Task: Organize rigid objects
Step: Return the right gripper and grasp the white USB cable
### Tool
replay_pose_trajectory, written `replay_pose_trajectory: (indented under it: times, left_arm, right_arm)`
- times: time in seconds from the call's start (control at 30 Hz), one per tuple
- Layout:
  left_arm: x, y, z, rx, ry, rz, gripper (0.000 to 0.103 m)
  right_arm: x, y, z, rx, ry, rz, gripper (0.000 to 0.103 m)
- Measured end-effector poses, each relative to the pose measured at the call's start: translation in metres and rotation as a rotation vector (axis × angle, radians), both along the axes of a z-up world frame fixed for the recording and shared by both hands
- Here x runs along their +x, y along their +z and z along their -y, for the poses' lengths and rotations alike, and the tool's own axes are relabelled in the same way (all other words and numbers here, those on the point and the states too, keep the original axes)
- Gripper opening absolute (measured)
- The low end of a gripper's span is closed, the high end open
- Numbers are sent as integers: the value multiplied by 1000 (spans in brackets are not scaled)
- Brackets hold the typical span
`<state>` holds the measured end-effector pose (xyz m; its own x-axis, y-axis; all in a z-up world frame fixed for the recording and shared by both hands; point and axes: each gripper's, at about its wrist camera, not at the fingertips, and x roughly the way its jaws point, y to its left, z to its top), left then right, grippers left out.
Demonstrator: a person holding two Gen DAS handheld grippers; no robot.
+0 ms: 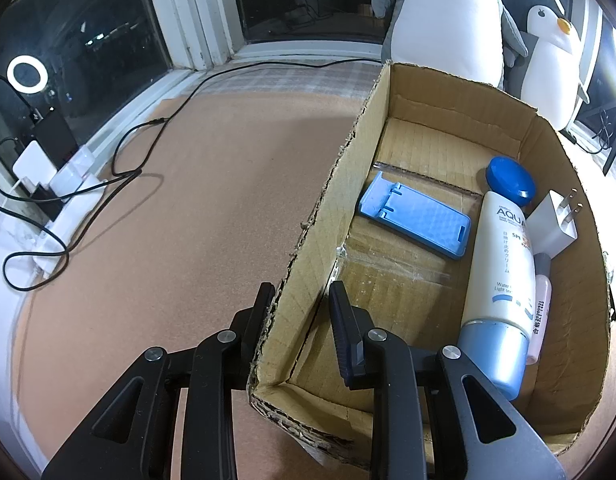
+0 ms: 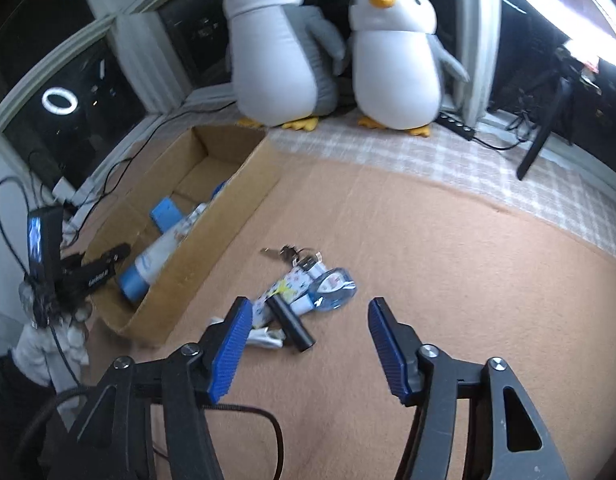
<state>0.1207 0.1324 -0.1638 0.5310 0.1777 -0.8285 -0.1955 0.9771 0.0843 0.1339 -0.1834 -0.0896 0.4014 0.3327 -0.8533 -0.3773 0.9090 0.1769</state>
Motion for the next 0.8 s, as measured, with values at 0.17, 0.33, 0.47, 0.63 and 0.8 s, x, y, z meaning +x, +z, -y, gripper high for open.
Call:
replay_pose_trajectory:
  times: [0.17, 0.33, 0.47, 0.63, 0.8]
  left_arm:
    - [0, 0, 0, 1, 0, -2, 25]
    - [1, 0, 1, 1, 0, -1, 25]
    - [1, 0, 1, 1, 0, -2, 25]
    - [0, 0, 1, 0, 0, -2, 25]
    - [0, 0, 1, -1, 1, -2, 25]
  right_arm:
    - [-11, -11, -26, -14, 138, -22, 37]
    - [-20, -21, -52, -49, 275, -28, 36]
    - [-18, -29, -72, -102, 373, -30, 36]
    - [-9, -44, -84, -153, 435, -54, 36]
    - [-5, -56, -84, -204, 460, -74, 36]
